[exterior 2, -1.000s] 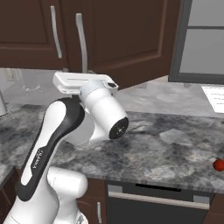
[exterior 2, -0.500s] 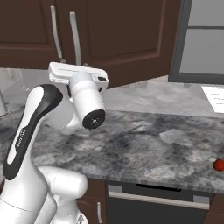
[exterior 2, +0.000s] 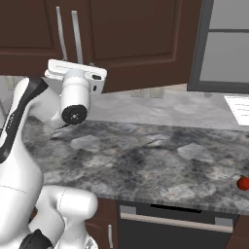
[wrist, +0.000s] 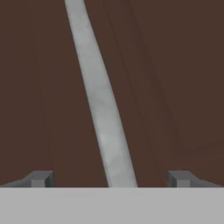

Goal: Open the cabinet. Pick the dish brush and place it next to the sink. Then close the cabinet.

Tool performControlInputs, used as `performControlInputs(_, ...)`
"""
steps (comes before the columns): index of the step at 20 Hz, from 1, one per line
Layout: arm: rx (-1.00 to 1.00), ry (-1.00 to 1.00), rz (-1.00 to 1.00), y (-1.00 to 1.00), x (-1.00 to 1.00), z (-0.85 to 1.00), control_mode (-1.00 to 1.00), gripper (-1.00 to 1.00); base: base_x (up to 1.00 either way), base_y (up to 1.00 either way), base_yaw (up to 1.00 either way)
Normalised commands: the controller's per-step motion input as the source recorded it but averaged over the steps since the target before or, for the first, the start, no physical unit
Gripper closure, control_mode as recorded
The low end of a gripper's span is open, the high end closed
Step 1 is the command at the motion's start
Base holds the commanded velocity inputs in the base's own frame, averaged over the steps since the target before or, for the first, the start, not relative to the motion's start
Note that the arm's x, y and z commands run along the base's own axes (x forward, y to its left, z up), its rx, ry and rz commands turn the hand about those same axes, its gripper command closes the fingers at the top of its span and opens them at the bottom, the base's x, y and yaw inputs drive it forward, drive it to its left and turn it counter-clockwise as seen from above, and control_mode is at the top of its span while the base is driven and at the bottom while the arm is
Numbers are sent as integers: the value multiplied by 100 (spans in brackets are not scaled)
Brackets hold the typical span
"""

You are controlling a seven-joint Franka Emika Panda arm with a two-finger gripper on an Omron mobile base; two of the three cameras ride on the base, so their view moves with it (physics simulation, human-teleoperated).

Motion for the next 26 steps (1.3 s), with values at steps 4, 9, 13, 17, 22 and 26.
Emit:
performControlInputs(4,0,0,-17,0,99,0,-100,-100,0,0,0)
performControlInputs(9,0,1,-12,0,76,0,-100,-100,0,0,0)
performControlInputs(13,0,4,-4,0,68,0,-100,-100,0,0,0)
performControlInputs(17,2,0,-2,0,67,0,-100,-100,0,0,0)
performControlInputs(22,8,0,0,-1,59,0,-100,-100,0,0,0)
performControlInputs(26,11,0,0,-2,56,0,-100,-100,0,0,0)
